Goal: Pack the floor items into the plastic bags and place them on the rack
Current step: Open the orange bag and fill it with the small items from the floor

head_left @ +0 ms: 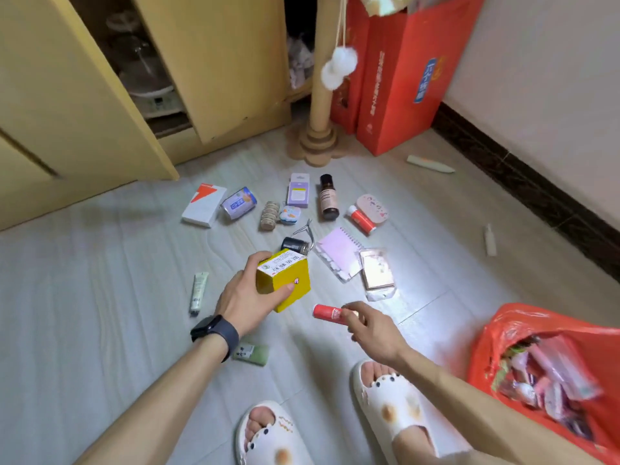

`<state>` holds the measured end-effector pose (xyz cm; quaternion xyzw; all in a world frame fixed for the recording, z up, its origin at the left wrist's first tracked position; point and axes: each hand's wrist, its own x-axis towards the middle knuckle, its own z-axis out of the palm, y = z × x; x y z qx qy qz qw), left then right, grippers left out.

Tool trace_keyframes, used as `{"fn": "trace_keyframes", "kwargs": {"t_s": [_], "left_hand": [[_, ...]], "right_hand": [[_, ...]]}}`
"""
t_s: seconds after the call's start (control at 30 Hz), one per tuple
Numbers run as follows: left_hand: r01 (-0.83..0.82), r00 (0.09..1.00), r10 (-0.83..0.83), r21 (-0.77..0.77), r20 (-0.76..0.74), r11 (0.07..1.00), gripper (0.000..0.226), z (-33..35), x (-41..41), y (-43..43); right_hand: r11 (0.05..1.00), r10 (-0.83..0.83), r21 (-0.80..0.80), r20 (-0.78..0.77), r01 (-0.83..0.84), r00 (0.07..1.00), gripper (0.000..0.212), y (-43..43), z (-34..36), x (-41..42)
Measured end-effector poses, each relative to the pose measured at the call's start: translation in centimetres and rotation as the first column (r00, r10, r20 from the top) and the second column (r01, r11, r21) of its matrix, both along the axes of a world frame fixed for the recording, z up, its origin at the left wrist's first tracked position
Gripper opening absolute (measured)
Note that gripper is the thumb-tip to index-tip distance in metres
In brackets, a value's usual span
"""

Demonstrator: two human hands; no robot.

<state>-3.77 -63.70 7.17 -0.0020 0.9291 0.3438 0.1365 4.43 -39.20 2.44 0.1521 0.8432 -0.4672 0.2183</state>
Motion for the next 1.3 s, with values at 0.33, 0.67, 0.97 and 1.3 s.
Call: {"fn": "trace_keyframes", "kwargs": {"t_s": [0.33,0.67,0.97,1.3], "left_hand": [[0.587,0.756,-0.633,-0.256,-0.168,0.768,0.069,12.4,0.6,19.5],[0.796,0.573,-0.819,-0.218,-0.025,0.564,0.075,11.1,8.3,32.4],[0.661,0.634,-0.725,0.299,0.267,0.688,0.066,4.6,12.7,38.5],[0.831,0.555,-0.76,-0.266,0.34,0.488,0.047,-1.5,13.4,37.7]], "right_hand": [[0.439,-0.825,-0.345,0.209,0.829,0.524,0.026,17.9,7.1,21.2],[-0.009,-0.852,-0.372,0.49,0.928,0.188,0.033,24.3,4.9,24.0],[0.229,-0.783,-0.656,0.314,0.719,0.536,0.041,22.4,7.9,21.1],[0.04,-0.897,-0.317,0.406,0.948,0.174,0.031,26.5,1.8,22.6]]}}
